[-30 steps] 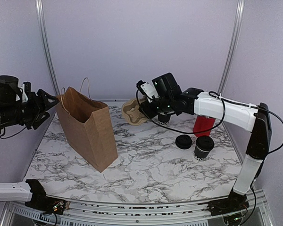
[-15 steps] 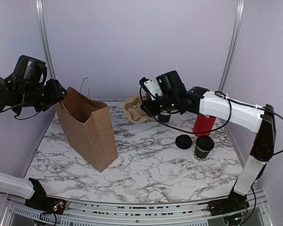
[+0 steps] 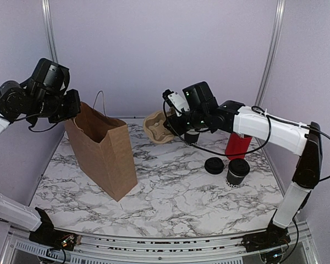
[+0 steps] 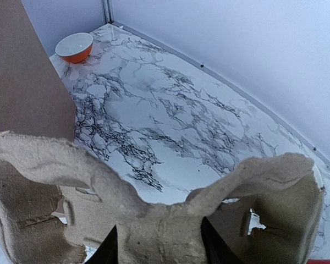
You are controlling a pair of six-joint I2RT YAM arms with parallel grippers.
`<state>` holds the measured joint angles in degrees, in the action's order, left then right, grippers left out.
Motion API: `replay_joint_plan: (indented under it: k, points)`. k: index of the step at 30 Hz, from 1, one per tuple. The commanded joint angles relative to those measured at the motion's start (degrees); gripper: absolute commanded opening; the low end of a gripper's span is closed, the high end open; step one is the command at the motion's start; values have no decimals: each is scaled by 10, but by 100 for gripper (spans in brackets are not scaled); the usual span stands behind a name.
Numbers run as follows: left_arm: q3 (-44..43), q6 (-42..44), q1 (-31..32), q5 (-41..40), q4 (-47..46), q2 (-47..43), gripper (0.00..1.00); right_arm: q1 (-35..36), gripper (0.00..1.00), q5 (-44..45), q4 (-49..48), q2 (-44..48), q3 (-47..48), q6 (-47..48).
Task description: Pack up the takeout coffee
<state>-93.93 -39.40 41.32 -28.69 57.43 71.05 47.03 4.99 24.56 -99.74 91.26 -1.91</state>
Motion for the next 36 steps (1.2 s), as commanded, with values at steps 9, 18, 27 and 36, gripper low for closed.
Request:
replay_joint_plan:
  k: [9,18,27,36]
  points:
    - [-53,156,3,104,-69,-11,0,2,39,6,31,52,65,14]
    - [-66,204,3,162,-83,-33,0,3,40,30,52,81,80,22]
    - [-38,245,3,236,-101,-50,0,3,40,40,63,114,86,39]
    - [-1,262,3,273,-119,-60,0,3,43,81,60,163,95,68]
